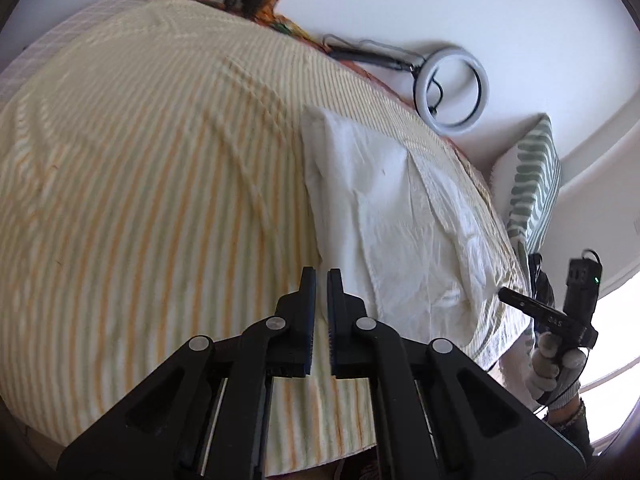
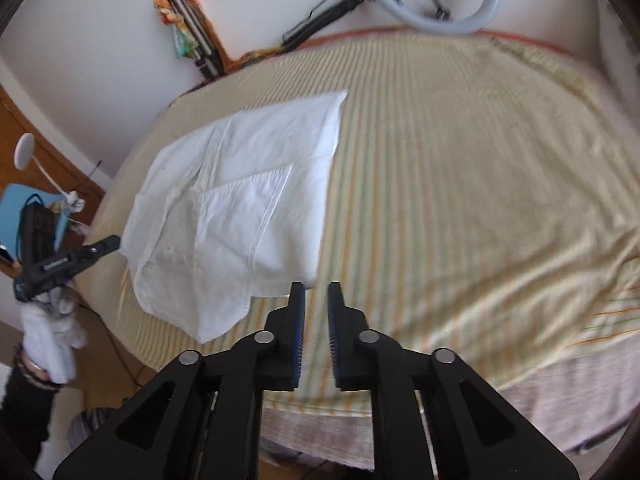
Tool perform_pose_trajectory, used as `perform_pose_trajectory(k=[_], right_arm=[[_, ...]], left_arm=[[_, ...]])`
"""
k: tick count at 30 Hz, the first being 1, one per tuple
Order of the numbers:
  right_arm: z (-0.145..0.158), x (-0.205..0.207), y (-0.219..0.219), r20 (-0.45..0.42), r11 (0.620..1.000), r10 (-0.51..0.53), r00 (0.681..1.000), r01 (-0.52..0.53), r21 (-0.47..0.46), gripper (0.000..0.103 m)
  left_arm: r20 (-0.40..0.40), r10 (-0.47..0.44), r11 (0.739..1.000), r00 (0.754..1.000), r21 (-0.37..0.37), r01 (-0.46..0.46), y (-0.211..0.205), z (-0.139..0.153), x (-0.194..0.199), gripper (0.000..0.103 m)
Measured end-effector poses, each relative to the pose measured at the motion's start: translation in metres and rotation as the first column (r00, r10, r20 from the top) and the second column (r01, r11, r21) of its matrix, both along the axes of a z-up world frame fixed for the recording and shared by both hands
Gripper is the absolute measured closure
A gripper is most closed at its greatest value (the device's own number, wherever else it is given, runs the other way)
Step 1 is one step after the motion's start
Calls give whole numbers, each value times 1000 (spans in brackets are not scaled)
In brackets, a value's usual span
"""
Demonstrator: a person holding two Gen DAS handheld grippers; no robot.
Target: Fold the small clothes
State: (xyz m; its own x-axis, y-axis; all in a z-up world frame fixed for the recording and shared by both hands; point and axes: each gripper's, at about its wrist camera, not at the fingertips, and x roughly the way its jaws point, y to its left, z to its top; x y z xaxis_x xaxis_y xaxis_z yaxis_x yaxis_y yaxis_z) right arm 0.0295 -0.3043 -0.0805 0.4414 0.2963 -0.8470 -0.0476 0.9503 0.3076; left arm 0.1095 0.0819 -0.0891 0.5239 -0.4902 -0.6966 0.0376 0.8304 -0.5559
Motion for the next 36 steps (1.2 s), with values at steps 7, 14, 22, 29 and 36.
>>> perform_pose_trajectory(k=[7, 14, 22, 29, 36], right_arm=[[47, 12, 48, 171, 990, 102, 980, -118, 83, 89], [29, 46, 151, 212, 940, 300, 930, -326, 97, 89], [-30, 72, 184, 87, 916, 352, 932, -363, 174, 89], [-38, 61, 190, 72, 915, 368, 927, -374, 152, 89], [19, 39, 138, 212, 919, 348, 913, -378, 117, 89]], left_arm=[[-13, 72, 982, 997, -172, -73, 31, 15, 48, 55], [-82, 33, 951, 996, -305, -57, 23, 7, 102, 55], [-141, 8, 942, 990, -332, -55, 3, -20, 144, 55], [-64, 203, 946, 977, -243, -212, 10, -12, 153, 55], [188, 17, 979, 982, 197, -55, -40, 40, 103, 56]])
